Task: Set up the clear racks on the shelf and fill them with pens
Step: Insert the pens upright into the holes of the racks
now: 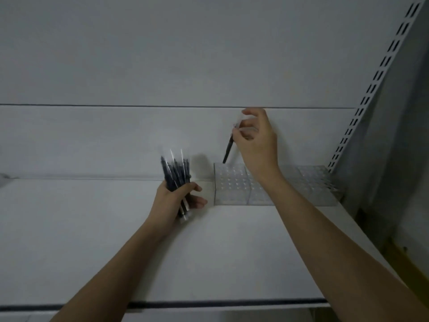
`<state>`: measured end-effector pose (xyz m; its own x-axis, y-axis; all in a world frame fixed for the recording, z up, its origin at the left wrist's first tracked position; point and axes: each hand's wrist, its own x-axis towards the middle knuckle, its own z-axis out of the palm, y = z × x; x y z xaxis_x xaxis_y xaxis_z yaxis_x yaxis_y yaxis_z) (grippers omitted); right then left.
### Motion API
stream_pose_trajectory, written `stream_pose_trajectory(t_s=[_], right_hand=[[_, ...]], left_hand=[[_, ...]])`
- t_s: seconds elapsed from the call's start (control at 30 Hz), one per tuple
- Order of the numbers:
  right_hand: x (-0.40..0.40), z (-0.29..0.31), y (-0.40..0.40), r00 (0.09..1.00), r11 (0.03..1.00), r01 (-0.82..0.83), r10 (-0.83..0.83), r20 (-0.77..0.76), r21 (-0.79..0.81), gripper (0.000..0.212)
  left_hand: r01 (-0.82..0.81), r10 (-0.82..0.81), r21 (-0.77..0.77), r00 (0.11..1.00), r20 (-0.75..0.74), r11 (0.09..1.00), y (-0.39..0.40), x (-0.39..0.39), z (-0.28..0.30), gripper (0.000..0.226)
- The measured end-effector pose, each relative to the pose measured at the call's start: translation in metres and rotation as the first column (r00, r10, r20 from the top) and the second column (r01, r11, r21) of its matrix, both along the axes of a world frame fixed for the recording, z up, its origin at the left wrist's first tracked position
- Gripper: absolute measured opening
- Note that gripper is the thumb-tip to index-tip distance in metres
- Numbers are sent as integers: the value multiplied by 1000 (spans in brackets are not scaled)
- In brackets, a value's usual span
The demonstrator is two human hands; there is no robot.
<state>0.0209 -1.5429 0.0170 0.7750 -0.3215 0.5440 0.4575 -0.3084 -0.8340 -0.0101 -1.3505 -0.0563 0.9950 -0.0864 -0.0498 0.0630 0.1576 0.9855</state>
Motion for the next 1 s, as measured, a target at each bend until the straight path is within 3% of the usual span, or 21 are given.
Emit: stream_pose_trajectory(t_s=[0.3,0.5,0.67,0.73,0.87,1.0], right_hand=[[21,-25,2,999,985,-37,33,-26,-167,31],[22,-43,12,997,947,6,-32,-76,-321,29],[10,-47,16,996,948,72,-84,-26,-311,46],[1,-45,18,995,962,93,-95,4,-257,40],[-9,-40,26,980,989,-106,86,-181,-106,16],[-13,-43,35,896,945,-325,300,-327,-25,26]], left_hand=[[78,-79,-23,994,-72,997,2,13,-4,12],[124,-128,-42,985,-118,991,5,14,-3,15],[150,-162,-124,983,-86,981,5,15,-7,12],[179,-191,-139,978,-78,974,5,14,-5,13],[209,-224,-188,973,-58,960,5,11,-3,10],[263,-272,-189,962,-23,946,6,9,-3,12]])
